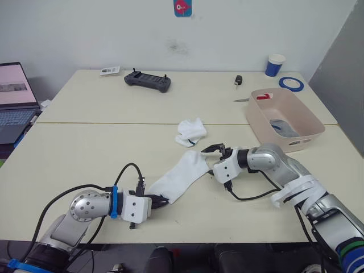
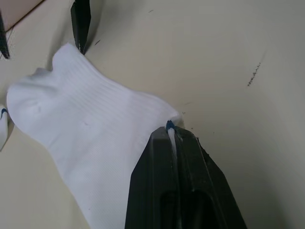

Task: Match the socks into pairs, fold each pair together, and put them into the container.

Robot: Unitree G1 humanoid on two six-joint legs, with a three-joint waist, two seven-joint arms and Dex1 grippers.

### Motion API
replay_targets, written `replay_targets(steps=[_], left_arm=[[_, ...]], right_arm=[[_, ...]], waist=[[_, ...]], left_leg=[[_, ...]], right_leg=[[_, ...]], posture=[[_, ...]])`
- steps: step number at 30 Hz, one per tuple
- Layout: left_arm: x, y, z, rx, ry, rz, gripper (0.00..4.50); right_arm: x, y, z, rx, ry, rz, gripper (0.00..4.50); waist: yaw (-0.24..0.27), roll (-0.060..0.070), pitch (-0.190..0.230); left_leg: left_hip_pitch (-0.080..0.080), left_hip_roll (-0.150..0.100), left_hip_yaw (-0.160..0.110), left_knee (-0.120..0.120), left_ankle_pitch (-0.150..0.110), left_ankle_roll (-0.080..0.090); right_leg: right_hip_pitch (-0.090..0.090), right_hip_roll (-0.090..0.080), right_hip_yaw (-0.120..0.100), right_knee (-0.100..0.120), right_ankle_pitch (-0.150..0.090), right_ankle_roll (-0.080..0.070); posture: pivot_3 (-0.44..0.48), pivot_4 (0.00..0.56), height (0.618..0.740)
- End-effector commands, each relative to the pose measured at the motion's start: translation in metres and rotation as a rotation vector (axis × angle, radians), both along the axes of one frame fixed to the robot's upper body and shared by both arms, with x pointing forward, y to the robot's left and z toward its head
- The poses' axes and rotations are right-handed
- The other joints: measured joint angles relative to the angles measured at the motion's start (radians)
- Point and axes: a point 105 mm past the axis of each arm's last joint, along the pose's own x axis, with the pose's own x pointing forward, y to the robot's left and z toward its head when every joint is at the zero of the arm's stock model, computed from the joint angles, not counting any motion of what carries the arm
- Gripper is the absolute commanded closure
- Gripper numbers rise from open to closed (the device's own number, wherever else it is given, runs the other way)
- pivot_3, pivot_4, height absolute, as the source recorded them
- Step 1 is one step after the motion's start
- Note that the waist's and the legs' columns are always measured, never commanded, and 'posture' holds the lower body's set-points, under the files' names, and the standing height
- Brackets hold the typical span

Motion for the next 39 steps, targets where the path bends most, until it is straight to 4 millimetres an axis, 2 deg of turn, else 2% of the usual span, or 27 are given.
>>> replay_targets(steps=[1, 3, 7, 8, 15, 17, 20, 22, 25, 27, 29, 32, 34, 39], left_arm=[[0.002, 0.001, 0.011, -0.039, -0.014, 0.011, 4.50], [0.003, 0.000, 0.016, -0.075, 0.012, 0.028, 4.50], [0.002, 0.001, 0.025, -0.158, 0.168, 0.077, 4.50], [0.002, 0.000, 0.028, -0.173, 0.199, 0.087, 4.50], [-0.009, -0.001, 0.047, -0.249, 0.484, 0.134, 4.50], [-0.017, 0.001, 0.052, -0.260, 0.582, 0.136, 4.50], [-0.044, 0.005, 0.059, -0.258, 0.816, 0.117, 4.50], [-0.056, 0.007, 0.059, -0.273, 0.936, 0.137, 4.50], [-0.058, 0.009, 0.050, -0.318, 1.033, 0.205, 4.50], [-0.054, 0.009, 0.044, -0.352, 1.078, 0.258, 4.50], [-0.044, 0.009, 0.035, -0.413, 1.129, 0.338, 4.50], [-0.028, 0.009, 0.022, -0.451, 1.162, 0.450, 4.50], [-0.014, 0.010, 0.020, -0.476, 1.137, 0.492, 4.50], [0.021, 0.012, 0.022, -0.537, 1.027, 0.591, 4.50]], right_arm=[[-0.003, 0.005, -0.001, -0.015, 0.011, 0.044, 1.97], [-0.005, 0.004, -0.001, -0.008, 0.031, 0.053, 2.77], [-0.013, 0.004, 0.004, 0.045, 0.096, 0.051, 4.25], [-0.016, 0.002, 0.004, 0.055, 0.119, 0.048, 4.45], [-0.049, -0.018, 0.021, 0.178, 0.368, -0.055, 4.45], [-0.066, -0.023, 0.025, 0.185, 0.465, -0.079, 4.45], [-0.114, -0.031, 0.036, 0.241, 0.755, -0.150, 4.45], [-0.141, -0.034, 0.037, 0.230, 0.929, -0.200, 4.45], [-0.156, -0.035, 0.035, 0.231, 1.094, -0.285, 4.45], [-0.155, -0.035, 0.030, 0.249, 1.176, -0.358, 4.45], [-0.147, -0.036, 0.017, 0.260, 1.252, -0.468, 4.45], [-0.133, -0.036, 0.007, 0.284, 1.322, -0.580, 4.45], [-0.117, -0.036, 0.006, 0.303, 1.307, -0.623, 4.45], [-0.069, -0.033, 0.008, 0.371, 1.142, -0.704, 4.45]], waist=[[0.000, 0.000, 0.000], [0.001, 0.000, 0.000], [0.001, 0.000, 0.000], [0.001, 0.000, 0.000], [0.004, 0.000, 0.000], [0.003, 0.000, 0.000], [0.003, 0.000, 0.001], [0.004, 0.000, 0.001], [0.000, 0.000, 0.001], [0.000, 0.000, 0.001], [0.001, 0.000, 0.000], [0.001, -0.001, 0.000], [0.001, -0.001, 0.000], [0.001, -0.001, 0.000]], left_leg=[[0.000, 0.000, 0.000, 0.000, 0.000, 0.000], [0.000, 0.000, 0.000, 0.000, 0.000, 0.000], [-0.001, 0.000, -0.001, 0.000, 0.000, 0.000], [-0.001, 0.000, -0.001, 0.000, 0.000, 0.000], [-0.003, 0.000, -0.003, 0.000, 0.000, 0.000], [-0.002, 0.000, -0.003, 0.000, 0.000, 0.000], [-0.002, 0.000, -0.004, 0.000, 0.000, 0.000], [-0.002, 0.001, -0.005, -0.001, 0.000, 0.000], [0.000, 0.001, -0.005, -0.001, 0.000, 0.000], [0.001, 0.001, -0.005, -0.001, 0.000, 0.000], [0.001, 0.000, -0.004, 0.000, 0.000, 0.000], [-0.002, -0.001, -0.004, 0.000, 0.000, 0.000], [-0.003, -0.001, -0.003, 0.001, 0.000, 0.000], [-0.004, -0.001, -0.004, 0.000, 0.000, 0.000]], right_leg=[[0.000, 0.000, 0.000, 0.000, 0.000, 0.000], [0.000, 0.000, 0.000, 0.000, 0.000, 0.000], [0.000, 0.000, -0.001, 0.000, 0.002, -0.004], [0.000, 0.000, -0.001, 0.000, 0.002, -0.004], [0.000, 0.000, -0.002, 0.000, 0.002, -0.004], [0.000, 0.000, -0.003, 0.000, -0.001, 0.000], [0.000, 0.000, -0.003, -0.001, -0.001, 0.000], [0.000, -0.001, -0.003, 0.000, -0.003, 0.000], [0.001, -0.003, -0.003, 0.000, -0.004, -0.001], [0.001, -0.003, -0.002, 0.000, -0.005, -0.006], [0.001, -0.003, -0.002, -0.001, -0.005, -0.007], [0.000, -0.001, -0.003, -0.001, -0.005, -0.006], [-0.001, -0.001, -0.002, -0.002, -0.001, 0.001], [-0.002, 0.000, -0.003, -0.002, -0.001, 0.002]], posture=[[0.000, 0.150, 0.740], [0.000, 0.150, 0.740], [0.000, 0.150, 0.740], [0.000, 0.150, 0.740], [0.000, 0.150, 0.740], [0.000, 0.150, 0.740], [0.000, 0.150, 0.740], [0.000, 0.150, 0.740], [0.000, 0.150, 0.740], [0.000, 0.150, 0.740], [0.000, 0.150, 0.740], [0.000, 0.150, 0.740], [0.000, 0.150, 0.740], [0.000, 0.150, 0.740]])
